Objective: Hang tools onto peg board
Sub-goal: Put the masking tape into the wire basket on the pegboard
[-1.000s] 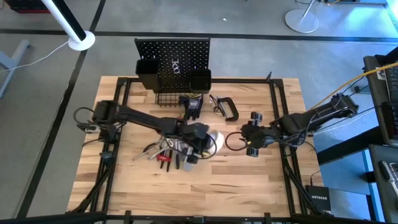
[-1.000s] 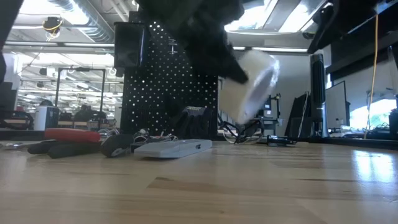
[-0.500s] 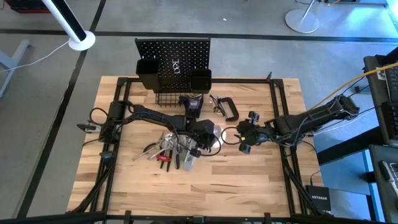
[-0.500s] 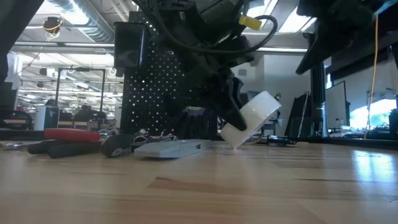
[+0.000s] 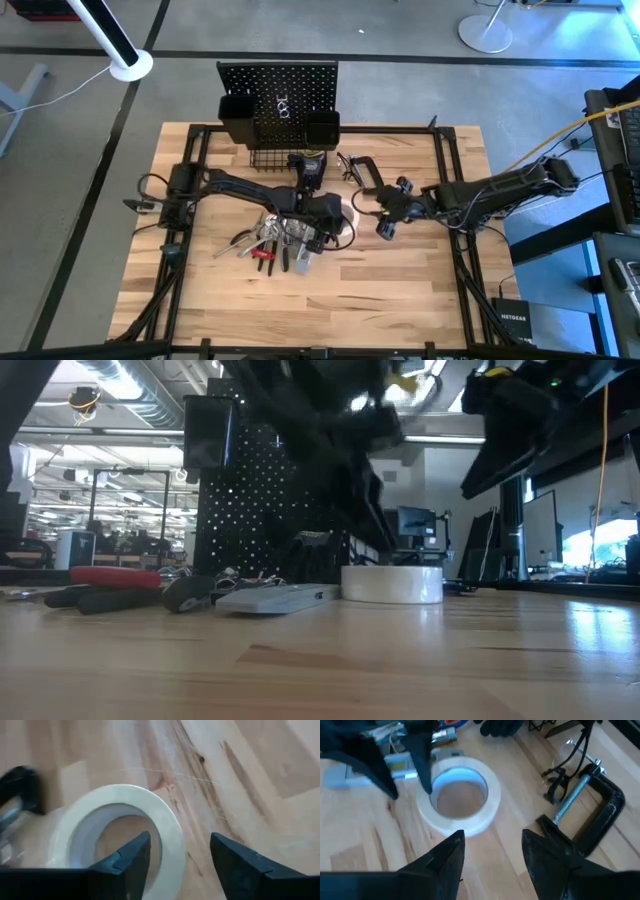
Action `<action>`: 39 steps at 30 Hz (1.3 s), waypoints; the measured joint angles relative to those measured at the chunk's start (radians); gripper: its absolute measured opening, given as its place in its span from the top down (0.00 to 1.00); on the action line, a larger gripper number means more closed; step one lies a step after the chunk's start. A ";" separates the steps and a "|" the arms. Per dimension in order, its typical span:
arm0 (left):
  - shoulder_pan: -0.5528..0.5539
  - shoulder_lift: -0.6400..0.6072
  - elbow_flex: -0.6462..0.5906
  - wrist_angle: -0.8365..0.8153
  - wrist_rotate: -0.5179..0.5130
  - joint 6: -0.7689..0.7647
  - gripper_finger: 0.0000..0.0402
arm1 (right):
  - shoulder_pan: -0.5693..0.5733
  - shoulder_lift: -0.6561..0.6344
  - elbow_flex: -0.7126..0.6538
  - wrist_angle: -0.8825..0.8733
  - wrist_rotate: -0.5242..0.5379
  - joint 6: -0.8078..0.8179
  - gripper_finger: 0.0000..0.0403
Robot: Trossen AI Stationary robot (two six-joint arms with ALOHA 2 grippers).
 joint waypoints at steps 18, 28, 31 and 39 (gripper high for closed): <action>-0.138 -0.441 -0.355 -0.232 -0.380 -0.628 0.51 | -0.233 0.403 0.116 0.143 -0.179 0.022 0.34; -0.163 -0.484 -0.524 -0.070 -0.396 -0.785 0.51 | -0.296 0.559 0.197 0.104 -0.285 -0.004 0.40; -0.163 -0.484 -0.530 -0.046 -0.396 -0.780 0.51 | -0.297 0.577 0.200 0.100 -0.285 -0.019 0.43; -0.163 -0.484 -0.530 0.008 -0.396 -0.772 0.51 | -0.294 0.589 0.200 0.106 -0.256 -0.031 0.67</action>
